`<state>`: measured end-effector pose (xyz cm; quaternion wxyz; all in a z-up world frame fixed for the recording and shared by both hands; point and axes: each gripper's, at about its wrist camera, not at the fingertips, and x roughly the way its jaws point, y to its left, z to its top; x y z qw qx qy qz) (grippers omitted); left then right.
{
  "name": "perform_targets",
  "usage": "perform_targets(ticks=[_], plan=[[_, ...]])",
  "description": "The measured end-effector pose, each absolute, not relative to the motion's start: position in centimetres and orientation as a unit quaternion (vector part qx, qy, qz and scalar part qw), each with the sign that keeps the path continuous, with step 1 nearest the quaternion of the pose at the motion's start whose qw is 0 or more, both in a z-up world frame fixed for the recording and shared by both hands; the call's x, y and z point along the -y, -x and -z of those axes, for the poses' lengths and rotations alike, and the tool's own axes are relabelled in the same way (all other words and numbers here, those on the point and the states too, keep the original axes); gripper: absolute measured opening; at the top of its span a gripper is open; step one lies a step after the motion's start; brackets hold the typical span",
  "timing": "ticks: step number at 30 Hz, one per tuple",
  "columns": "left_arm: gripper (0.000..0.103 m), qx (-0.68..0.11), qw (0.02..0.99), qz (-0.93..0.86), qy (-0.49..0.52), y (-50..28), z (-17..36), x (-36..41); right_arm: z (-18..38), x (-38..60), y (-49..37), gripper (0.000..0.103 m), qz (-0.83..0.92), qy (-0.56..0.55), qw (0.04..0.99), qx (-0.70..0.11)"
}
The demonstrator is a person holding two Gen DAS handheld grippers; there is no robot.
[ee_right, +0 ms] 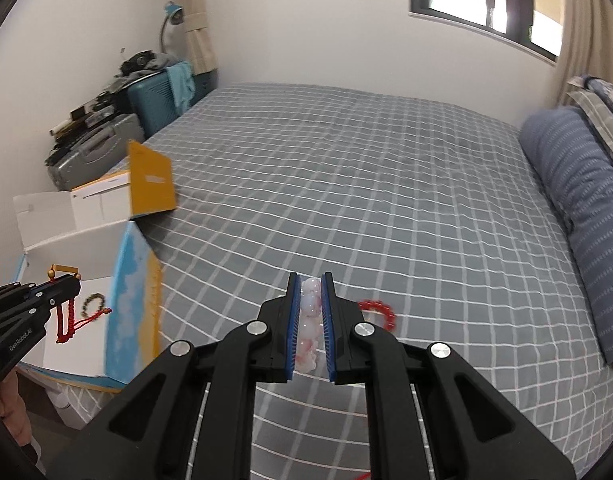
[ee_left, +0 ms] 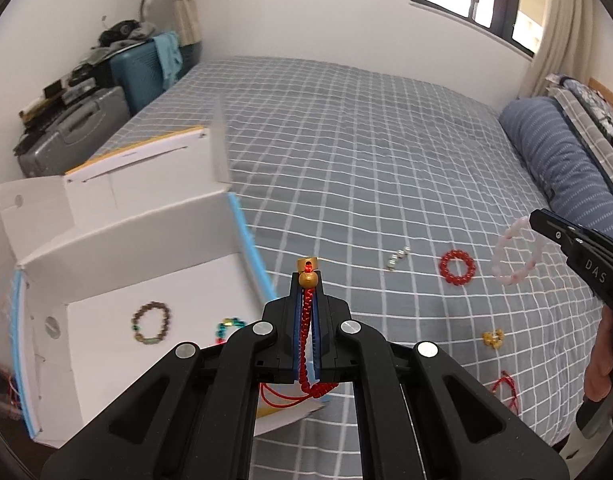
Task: Organize jewelry
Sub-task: 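Carry red cord bracelet in left tool while right tool carries pink-white bracelet to box, then open left tool to drop red cord bracelet while right tool drops pink-white bracelet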
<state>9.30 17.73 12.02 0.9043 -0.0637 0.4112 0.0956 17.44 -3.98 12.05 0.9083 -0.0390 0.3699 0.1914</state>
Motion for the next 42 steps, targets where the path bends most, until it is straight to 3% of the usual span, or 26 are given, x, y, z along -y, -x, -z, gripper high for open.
perform_targets(ticks=[25,42], plan=[[0.003,-0.407,0.875,-0.232,0.118,0.1,-11.6,-32.8,-12.9,-16.5,-10.7,0.010,-0.361,0.088,0.858,-0.354],[0.004,-0.456,0.838,-0.258,0.153,1.1,-5.5,-38.1,-5.7,-24.4,-8.8,0.010,-0.382,0.130,0.818,-0.409]])
